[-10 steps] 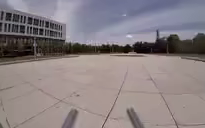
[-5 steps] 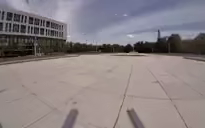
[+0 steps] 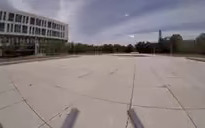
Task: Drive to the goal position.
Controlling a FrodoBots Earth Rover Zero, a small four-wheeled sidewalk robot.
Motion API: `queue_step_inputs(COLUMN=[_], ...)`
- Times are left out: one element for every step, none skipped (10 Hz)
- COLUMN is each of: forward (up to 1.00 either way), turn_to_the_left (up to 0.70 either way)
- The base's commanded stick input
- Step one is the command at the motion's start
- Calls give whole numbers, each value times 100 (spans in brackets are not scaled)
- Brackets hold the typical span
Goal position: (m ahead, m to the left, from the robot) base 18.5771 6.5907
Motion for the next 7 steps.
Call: queue_step_inputs(forward=[50,50,50,50,50,50,50], turn_to_the_left=[0,0,0,0,0,0,0])
